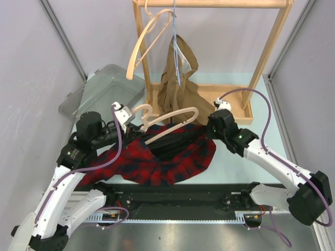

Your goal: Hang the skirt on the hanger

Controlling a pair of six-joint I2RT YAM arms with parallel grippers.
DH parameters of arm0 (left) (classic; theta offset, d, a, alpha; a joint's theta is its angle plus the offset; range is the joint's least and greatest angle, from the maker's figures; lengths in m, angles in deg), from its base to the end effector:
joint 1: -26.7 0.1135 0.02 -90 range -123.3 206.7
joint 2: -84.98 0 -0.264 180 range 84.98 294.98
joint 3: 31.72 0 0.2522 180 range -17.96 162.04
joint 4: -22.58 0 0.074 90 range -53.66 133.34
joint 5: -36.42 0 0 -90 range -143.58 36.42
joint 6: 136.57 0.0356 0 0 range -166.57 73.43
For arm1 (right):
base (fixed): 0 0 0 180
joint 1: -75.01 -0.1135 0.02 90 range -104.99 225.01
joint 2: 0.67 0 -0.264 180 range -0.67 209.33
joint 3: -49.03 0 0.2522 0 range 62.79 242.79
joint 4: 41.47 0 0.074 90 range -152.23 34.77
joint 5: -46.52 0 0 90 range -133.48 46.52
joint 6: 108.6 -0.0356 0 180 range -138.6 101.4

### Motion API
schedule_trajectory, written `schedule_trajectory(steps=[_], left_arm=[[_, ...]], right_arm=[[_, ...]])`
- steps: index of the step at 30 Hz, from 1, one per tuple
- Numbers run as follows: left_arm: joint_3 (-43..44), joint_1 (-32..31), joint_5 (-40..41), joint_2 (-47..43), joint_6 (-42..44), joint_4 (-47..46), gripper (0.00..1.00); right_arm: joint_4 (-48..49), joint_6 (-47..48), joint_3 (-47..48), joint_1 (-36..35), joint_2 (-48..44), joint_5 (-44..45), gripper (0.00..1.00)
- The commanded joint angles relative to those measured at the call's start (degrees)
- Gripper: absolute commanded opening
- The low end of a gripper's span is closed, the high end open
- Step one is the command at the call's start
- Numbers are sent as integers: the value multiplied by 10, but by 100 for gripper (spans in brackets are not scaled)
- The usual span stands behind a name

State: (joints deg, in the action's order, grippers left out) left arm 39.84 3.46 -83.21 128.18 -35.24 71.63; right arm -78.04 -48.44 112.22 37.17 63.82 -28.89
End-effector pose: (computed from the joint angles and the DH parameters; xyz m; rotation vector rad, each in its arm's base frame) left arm 0.1287 -0.0744 0.3769 0.8975 1.7133 -0.6369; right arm 0.1982 0.1426 0.2795 -0.0162 2.2320 0.3699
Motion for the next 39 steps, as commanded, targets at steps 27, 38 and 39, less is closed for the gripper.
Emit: schedule_trajectory(steps=[27,38,39], left_arm=[[-8,-11,22,17,2,-8,0],[-7,-51,70,45,-2,-12,0],[-4,-53,70,50,-2,-14,0]], right_arm=[[-57,12,280,110,83,-101,0],[-103,39,335,38,75,-98,0],[-104,45,335,10,71,-98,0]])
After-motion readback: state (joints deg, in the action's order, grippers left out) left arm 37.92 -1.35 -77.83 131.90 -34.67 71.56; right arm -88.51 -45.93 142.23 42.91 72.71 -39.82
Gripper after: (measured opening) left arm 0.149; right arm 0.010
